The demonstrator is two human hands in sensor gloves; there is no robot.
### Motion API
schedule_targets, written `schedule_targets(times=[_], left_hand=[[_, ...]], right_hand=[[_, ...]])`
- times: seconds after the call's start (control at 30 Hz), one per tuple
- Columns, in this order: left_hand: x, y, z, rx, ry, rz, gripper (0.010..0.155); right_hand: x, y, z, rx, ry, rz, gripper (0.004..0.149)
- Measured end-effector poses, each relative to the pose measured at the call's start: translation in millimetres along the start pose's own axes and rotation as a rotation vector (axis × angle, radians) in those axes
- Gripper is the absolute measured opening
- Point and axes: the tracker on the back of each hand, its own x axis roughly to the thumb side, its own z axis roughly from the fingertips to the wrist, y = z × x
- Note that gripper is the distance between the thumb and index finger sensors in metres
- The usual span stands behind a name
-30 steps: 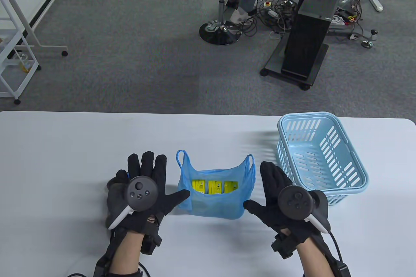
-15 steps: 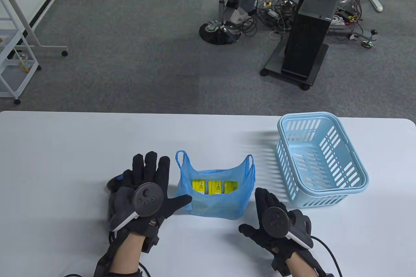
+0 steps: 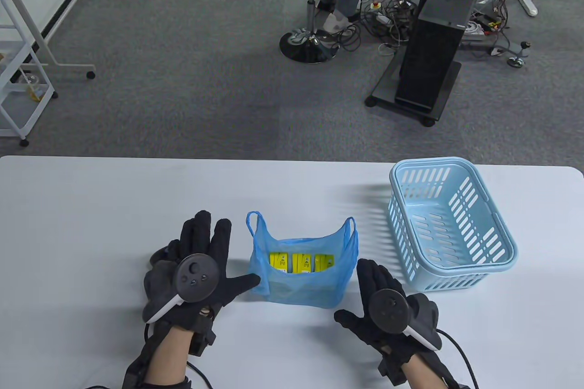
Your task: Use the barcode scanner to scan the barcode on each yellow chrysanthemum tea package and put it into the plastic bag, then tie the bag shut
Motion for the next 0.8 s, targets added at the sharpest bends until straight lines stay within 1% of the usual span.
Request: schedule_targets(times=[0.07,0.13,0.2,0.27,0.37,0.43,0.5,0.57,0.6,0.63,0.67,0.7,0.73,0.77,0.8], left_hand=[[5,6,-1,0.043,-0.019,0.087,0.107],[9,10,-1,0.056,-0.014,0.144,0.101],[13,15,1,0.084,-0.008,0.134,0.099],[17,20,2,0.113,0.003,0.119,0.099],[22,20,-1,0.155,0.036,0.119,0.101],[24,19,-10,0.138,0.071,0.106,0.102],[27,18,-22,0.123,0.09,0.129,0.1],[31,20,-35,0.114,0.084,0.157,0.09],[33,20,-40,0.116,0.086,0.175,0.078],[37,23,-46,0.146,0.074,0.187,0.059],[39,24,-48,0.173,0.055,0.185,0.043],[42,27,-51,0.201,0.035,0.183,0.039],[44,29,-53,0.188,0.02,0.19,0.037],[46,31,-55,0.156,-0.024,0.224,0.036],[47,32,-59,0.107,-0.093,0.295,0.036]], right_hand=[[4,-13,0,-0.038,-0.001,-0.029,0.107],[9,-22,2,-0.045,0.015,-0.044,0.103],[14,-32,3,-0.044,0.027,-0.035,0.103],[17,-42,-1,-0.059,0.028,-0.026,0.102],[18,-59,-15,-0.076,0.036,-0.056,0.102],[20,-73,-24,-0.091,0.027,-0.099,0.101],[25,-86,-34,-0.134,0.016,-0.131,0.101],[31,-98,-44,-0.155,0.012,-0.133,0.099],[33,-101,-48,-0.158,0.016,-0.131,0.095],[35,-106,-53,-0.165,0.023,-0.13,0.085],[37,-109,-56,-0.176,0.025,-0.13,0.074],[39,-114,-60,-0.202,0.004,-0.14,0.064],[41,-117,-62,-0.227,-0.016,-0.152,0.053],[43,-121,-64,-0.245,-0.042,-0.162,0.048],[44,-124,-67,-0.232,-0.071,-0.184,0.045]])
